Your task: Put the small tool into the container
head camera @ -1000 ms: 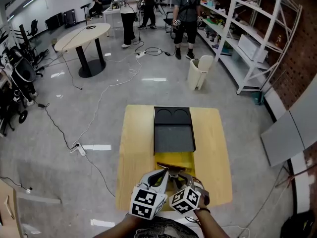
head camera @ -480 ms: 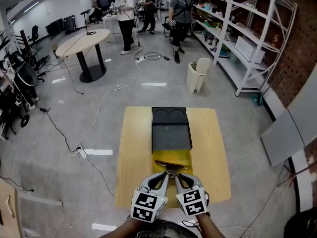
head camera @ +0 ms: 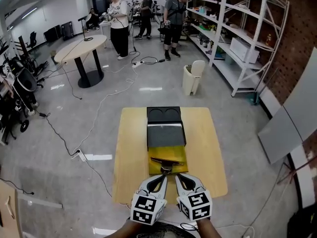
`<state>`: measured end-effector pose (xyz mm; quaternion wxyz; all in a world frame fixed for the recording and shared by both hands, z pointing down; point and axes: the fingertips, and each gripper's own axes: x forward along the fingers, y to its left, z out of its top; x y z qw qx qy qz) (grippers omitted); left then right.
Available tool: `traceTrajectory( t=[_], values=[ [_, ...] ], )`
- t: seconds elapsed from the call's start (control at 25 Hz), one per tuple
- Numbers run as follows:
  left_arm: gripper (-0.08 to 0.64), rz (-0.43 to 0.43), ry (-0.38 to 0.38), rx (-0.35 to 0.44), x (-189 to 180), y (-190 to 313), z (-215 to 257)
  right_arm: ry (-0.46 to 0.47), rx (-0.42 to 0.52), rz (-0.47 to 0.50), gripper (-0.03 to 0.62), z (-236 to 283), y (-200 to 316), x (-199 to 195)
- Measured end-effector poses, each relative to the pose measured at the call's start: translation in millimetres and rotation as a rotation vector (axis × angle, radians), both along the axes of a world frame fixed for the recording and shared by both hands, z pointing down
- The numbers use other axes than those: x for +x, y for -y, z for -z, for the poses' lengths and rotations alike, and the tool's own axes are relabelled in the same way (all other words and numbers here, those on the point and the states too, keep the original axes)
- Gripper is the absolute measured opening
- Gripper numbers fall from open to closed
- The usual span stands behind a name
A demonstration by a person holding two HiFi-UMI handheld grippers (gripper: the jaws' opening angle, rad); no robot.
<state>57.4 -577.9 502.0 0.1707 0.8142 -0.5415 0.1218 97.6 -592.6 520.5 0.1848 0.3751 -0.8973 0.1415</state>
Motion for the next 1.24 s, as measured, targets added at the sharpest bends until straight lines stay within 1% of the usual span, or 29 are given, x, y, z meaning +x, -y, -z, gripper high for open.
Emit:
traceTrajectory(
  t=[0.24,0.4,0.56,0.76,1.0,1.24],
  values=[
    [0.014,-0.015,0.004,0.005,37.0,-39.0,1.8,0.092,-0.039,-0.004,0.005,7.7,-45.5,33.9],
    [0.014,-0.023,0.002,0.005,51.7,-69.6,10.1,0.105,-0.044,0.003,0.005,16.5,-80.3,43.4],
    [0.014,-0.024,0.002,0.008,70.3,-82.9,14.2,0.114,-0.042,0.002,0.005,20.7,-94.3,60.7],
    [0.014,-0.017,0.000,0.015,71.4,-114.0,1.7,0.113,-0.041,0.013,0.005,7.1,-126.3,61.2],
    [0.014,-0.009,0.002,0.007,79.6,-116.8,7.6,0.115,-0.047,0.026,0.005,14.0,-129.5,69.0],
    [0.014,-0.013,0.002,0.005,72.5,-138.1,-2.6,0.113,-0.050,0.037,0.005,3.5,-151.5,58.7]
  ],
)
